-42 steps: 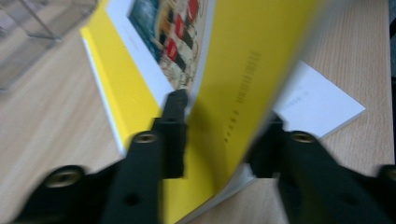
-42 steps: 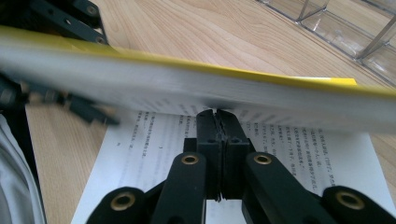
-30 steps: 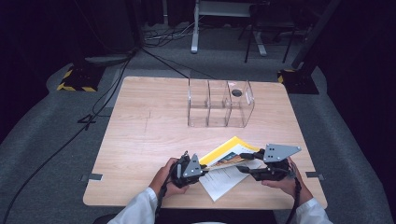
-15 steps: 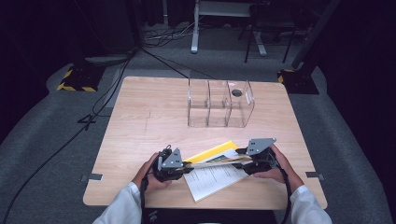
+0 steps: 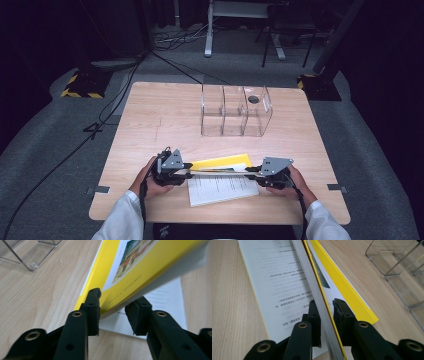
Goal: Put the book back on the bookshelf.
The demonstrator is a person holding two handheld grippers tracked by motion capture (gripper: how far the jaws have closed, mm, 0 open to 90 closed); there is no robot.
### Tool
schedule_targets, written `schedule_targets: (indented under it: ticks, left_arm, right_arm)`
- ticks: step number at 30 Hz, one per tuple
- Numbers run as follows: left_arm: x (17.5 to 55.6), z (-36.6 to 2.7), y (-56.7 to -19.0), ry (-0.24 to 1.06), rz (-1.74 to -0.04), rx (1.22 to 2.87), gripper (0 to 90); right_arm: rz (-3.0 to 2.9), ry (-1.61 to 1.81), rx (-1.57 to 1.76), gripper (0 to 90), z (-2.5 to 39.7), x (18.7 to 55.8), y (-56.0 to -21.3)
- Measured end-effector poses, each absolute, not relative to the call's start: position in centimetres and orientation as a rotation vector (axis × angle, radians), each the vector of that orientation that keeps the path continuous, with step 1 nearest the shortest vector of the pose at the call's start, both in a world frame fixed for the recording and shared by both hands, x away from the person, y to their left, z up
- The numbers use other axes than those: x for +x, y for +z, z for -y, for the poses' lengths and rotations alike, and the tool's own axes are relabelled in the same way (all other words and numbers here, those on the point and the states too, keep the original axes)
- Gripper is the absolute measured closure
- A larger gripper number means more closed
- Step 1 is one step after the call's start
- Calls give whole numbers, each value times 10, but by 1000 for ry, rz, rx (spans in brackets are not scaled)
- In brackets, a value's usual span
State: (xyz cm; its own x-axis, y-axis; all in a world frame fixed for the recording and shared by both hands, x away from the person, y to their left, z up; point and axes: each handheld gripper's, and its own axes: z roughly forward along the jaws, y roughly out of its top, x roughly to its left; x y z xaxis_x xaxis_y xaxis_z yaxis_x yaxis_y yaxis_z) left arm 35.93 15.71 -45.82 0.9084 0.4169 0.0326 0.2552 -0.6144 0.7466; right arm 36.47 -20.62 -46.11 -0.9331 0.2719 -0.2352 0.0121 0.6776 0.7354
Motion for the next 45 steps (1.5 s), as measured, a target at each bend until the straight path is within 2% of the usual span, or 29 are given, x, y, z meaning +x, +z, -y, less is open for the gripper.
schedule_targets:
  ticks: [2, 7, 9, 11, 15, 20, 21, 22, 25, 28, 37, 40, 41, 45]
  left_arm:
    - [356, -154, -454, 286, -505, 2280, 498]
    - [344, -144, -436, 342, -523, 2243, 399]
    - [337, -130, -430, 450, -564, 2308, 386]
    - [329, -114, -426, 483, -549, 2329, 370]
    - [324, -97, -426, 485, -505, 2340, 354]
    - [331, -84, -435, 455, -536, 2336, 347]
    - [330, -83, -437, 471, -529, 2346, 377]
    - [330, -83, -439, 501, -524, 2352, 446]
    - [329, -85, -442, 464, -441, 2377, 606]
    - [325, -87, -445, 484, -376, 2433, 750]
    - [331, -106, -448, 414, -404, 2406, 757]
    - [333, -108, -448, 391, -413, 2390, 757]
    - [334, -109, -447, 388, -414, 2387, 754]
    - [336, -114, -444, 379, -441, 2377, 723]
  right_arm:
    - [-2564, 1109, 218, 776, 204, 363, -460]
    - [-2574, 1112, 248, 777, 201, 362, -459]
    - [-2568, 1099, 249, 779, 199, 360, -458]
    - [-2572, 1091, 256, 780, 196, 358, -457]
    - [-2574, 1075, 261, 781, 191, 356, -456]
    - [-2577, 1066, 267, 775, 188, 355, -455]
    - [-2578, 1063, 267, 771, 188, 355, -455]
    - [-2579, 1063, 267, 766, 188, 355, -455]
    - [-2578, 1064, 264, 750, 188, 355, -456]
    - [-2584, 1115, 280, 694, 190, 357, -456]
    - [-2595, 1262, 286, 681, 212, 372, -471]
    - [-2562, 1353, 293, 717, 219, 375, -474]
    - [-2516, 1297, 240, 750, 215, 370, -470]
    - [-2488, 1255, 192, 775, 210, 364, -464]
